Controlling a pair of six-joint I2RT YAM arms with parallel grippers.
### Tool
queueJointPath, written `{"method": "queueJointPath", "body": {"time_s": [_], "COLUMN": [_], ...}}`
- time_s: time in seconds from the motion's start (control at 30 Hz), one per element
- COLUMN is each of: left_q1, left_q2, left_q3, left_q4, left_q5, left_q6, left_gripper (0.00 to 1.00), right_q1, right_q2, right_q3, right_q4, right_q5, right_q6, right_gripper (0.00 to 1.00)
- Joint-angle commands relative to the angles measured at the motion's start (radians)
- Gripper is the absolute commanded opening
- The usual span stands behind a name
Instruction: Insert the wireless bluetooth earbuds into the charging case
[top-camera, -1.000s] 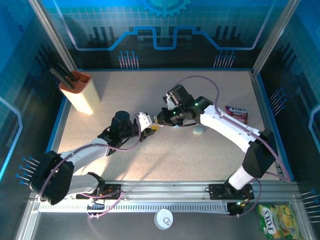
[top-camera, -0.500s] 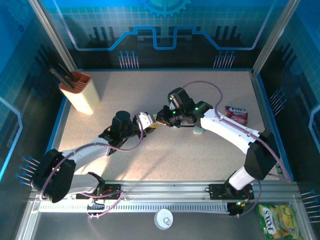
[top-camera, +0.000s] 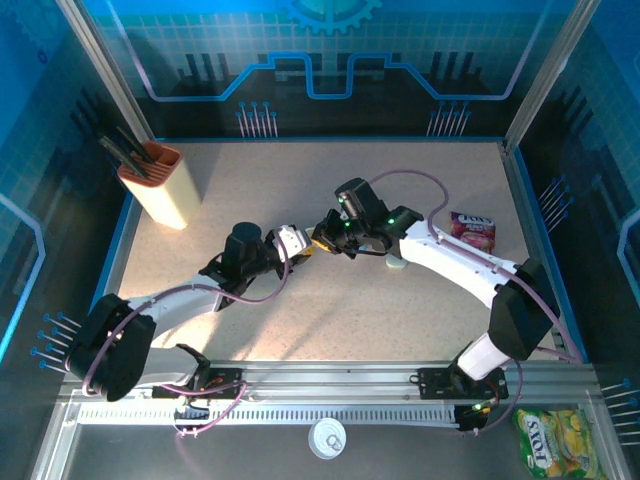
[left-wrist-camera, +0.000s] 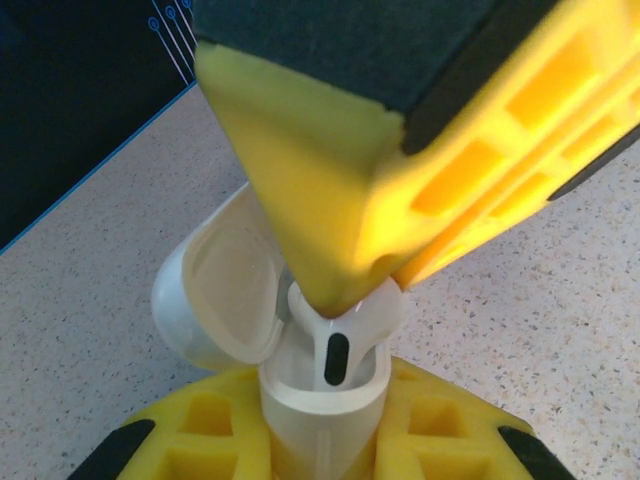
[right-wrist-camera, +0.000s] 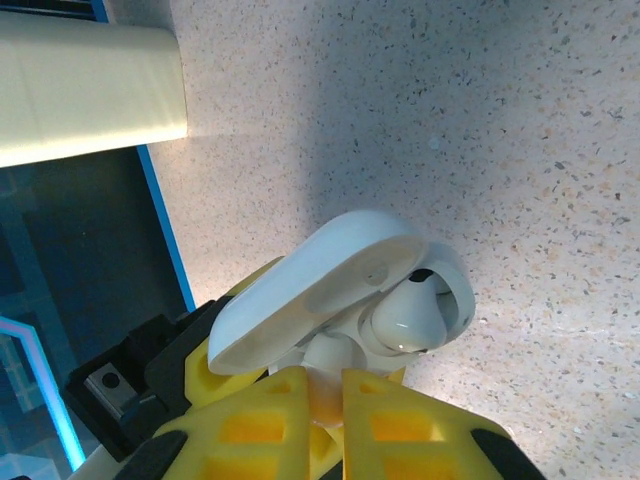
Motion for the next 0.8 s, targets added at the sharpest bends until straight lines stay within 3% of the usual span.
{"method": "queueJointPath", "body": {"time_s": [0.0, 0.6, 0.77], "left_q1": [-0.008, -0.006, 0.006], "left_q2": [-0.001, -0.001, 0.004], "left_q3": [-0.002, -0.008, -0.009], "left_q4": [0.089, 0.088, 0.096], "left_q5": [0.045, 0.071, 0.108], "left_q6": [0.027, -0.022, -0.054], "left_gripper": [0.15, 0.15, 0.15], "right_q1": [0.01, -0.013, -0.018], "right_q2": [0.002, -0.086, -0.143], "right_q3": [-0.033, 0.008, 0.0], "right_q4": [0.082, -0.031, -0.054], "right_q5": [-0.019, 0.051, 0.06], "right_q6": [0.078, -0.117, -0.249], "right_gripper": [0.12, 0.33, 0.37]}}
